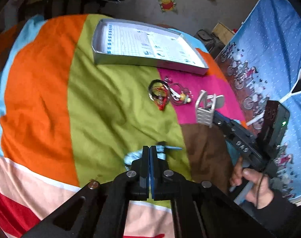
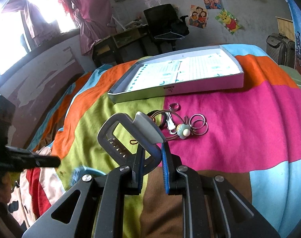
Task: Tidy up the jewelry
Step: 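Lift the light blue watch with the left tool while the right tool lifts the silver buckle, then carry the watch with the left tool while the right tool carries the buckle over the tray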
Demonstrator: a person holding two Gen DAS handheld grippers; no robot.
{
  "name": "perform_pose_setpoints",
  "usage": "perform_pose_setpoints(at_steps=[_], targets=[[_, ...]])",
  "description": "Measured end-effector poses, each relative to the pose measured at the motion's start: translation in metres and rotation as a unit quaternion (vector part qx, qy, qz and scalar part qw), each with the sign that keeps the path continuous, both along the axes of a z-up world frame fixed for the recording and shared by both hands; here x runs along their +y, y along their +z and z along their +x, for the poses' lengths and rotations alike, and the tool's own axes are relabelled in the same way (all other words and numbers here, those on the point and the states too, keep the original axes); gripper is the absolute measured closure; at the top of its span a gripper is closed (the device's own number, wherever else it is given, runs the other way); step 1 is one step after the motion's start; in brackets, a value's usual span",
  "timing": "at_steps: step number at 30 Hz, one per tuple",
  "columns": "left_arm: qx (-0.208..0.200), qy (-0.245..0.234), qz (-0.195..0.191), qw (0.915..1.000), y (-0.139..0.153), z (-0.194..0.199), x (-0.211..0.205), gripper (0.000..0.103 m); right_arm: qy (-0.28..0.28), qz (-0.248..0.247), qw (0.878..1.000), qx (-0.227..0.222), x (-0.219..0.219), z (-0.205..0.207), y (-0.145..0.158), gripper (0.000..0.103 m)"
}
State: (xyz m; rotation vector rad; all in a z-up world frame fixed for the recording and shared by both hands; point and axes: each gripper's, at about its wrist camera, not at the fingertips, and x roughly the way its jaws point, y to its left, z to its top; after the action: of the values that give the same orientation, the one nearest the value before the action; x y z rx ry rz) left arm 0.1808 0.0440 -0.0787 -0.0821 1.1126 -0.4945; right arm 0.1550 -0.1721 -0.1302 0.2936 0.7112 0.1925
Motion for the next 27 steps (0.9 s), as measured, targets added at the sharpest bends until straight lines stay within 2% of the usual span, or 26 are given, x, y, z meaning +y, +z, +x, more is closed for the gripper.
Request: perform_pose_setpoints(at_steps=[4, 7, 11, 17, 23, 27], targets=[[0.029, -0.006, -0.011, 0.9995, -0.016, 0.004, 0.002, 0.102, -0.001, 0.002, 1.000, 0.004, 0.000, 0.000, -0.001, 0.089], [-0.005, 0.000, -0.006, 1.0000, -0.014, 0.006, 0.002, 0.102, 0.003, -0.001, 1.000, 0.006, 0.003, 0.000, -0.002, 0.089], [-0.026, -0.028, 0.025, 0.9990, -0.022, 0.017, -0.016, 0.099, 0.003, -0.006, 1.000, 0.013, 0.004, 0.002, -0.006, 0.089], [-0.028, -0.072, 0.051, 0.9957, -0.047, 0.036, -0.041, 0.099, -0.022, -0.017, 0.999, 0.032, -0.006, 0.012, -0.014, 0.089], [-0.038, -0.083, 0.019, 0.9956, -0.055, 0.049, -0.053, 0.099, -0.051, -0.010, 0.997, 0.055, -0.019, 0.019, -0.024, 0.089], [-0.045, -0.085, 0.007, 0.9953, -0.058, 0.055, -0.056, 0.085, -0.053, -0.016, 0.996, 0.066, -0.022, 0.024, -0.031, 0.089]])
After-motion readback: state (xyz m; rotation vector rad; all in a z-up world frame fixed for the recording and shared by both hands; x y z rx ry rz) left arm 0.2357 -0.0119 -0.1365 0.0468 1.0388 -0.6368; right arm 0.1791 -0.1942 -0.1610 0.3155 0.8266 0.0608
